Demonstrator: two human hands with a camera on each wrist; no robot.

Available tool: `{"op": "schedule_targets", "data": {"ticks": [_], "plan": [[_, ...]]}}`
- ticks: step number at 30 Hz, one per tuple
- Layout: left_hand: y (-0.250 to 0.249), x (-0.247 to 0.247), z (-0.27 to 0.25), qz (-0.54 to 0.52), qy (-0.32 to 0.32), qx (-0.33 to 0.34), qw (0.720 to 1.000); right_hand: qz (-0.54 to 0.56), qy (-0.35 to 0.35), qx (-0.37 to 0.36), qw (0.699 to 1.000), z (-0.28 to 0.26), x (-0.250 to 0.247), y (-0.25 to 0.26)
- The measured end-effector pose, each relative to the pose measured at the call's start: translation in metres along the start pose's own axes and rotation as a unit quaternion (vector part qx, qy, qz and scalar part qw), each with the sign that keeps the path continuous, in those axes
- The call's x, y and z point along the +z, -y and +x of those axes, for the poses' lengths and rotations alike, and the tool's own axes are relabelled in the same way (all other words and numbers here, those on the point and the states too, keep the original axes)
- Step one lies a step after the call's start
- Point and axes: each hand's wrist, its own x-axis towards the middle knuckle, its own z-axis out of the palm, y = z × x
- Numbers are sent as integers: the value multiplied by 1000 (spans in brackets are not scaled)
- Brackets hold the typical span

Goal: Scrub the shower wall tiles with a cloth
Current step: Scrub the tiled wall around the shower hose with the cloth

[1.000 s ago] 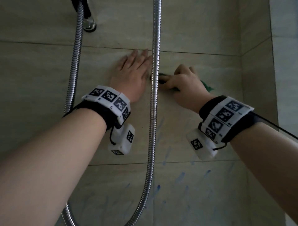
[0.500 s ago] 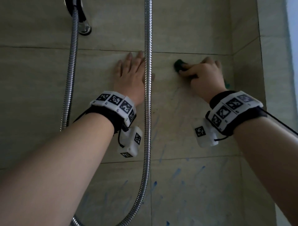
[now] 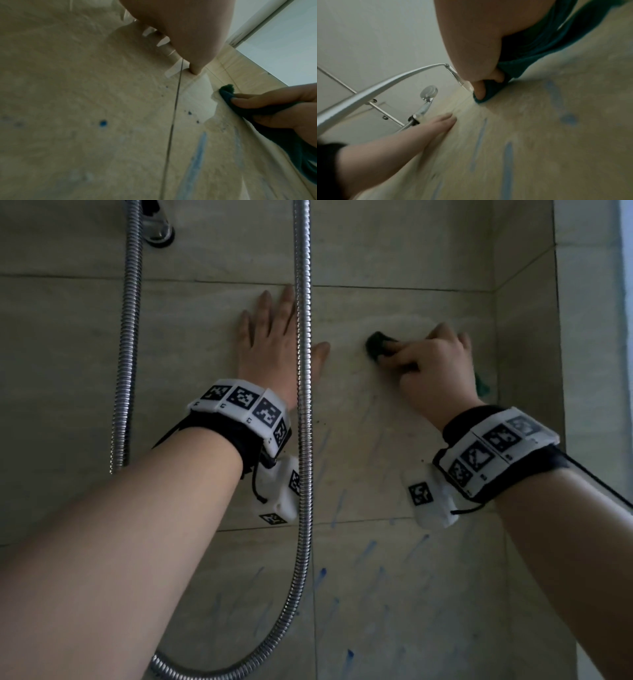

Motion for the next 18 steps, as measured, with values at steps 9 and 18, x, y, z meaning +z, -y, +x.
{"op": "schedule_targets", "data": {"ticks": [9, 18], "plan": [[5, 4, 2, 5, 5, 6, 1000, -40, 20, -115, 992, -12, -12, -10], [-19, 14, 15, 56, 6, 69, 996, -22, 54, -212, 976, -31, 4, -2]]}}
